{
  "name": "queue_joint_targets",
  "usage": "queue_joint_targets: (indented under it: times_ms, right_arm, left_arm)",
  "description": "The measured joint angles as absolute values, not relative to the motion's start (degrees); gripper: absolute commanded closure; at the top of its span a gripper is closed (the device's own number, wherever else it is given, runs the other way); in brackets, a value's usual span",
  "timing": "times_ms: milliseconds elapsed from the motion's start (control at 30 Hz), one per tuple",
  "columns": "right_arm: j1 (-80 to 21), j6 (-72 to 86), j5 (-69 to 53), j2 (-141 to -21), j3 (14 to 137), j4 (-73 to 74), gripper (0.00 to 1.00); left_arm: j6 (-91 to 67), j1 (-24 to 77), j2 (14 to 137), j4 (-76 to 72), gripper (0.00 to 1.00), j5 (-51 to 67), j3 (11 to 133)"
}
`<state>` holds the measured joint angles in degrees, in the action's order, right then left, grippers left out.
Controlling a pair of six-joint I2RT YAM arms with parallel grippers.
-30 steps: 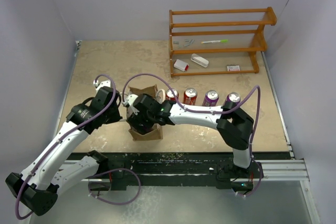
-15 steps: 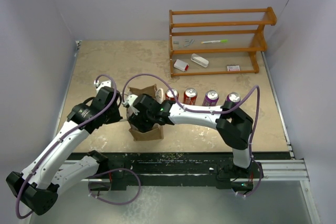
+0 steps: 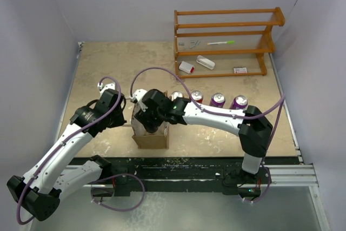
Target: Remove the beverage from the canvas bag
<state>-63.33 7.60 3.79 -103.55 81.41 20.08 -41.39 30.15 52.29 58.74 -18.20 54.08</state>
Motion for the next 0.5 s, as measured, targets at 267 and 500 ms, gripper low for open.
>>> queue_joint_targets:
  times_ms: [267,500]
  right_arm:
    - [-60.14,8.86,3.11,-101.86,84.99,19.94,0.99]
    - [-57.06,9.23,0.95,-98.63,88.23,19.84,1.0]
  left_arm:
    - [-41.36,30.15,52.27,58.74,1.0,-18.2,54.08]
    - [-41.36,30.15,52.27,58.74,1.0,-18.2,54.08]
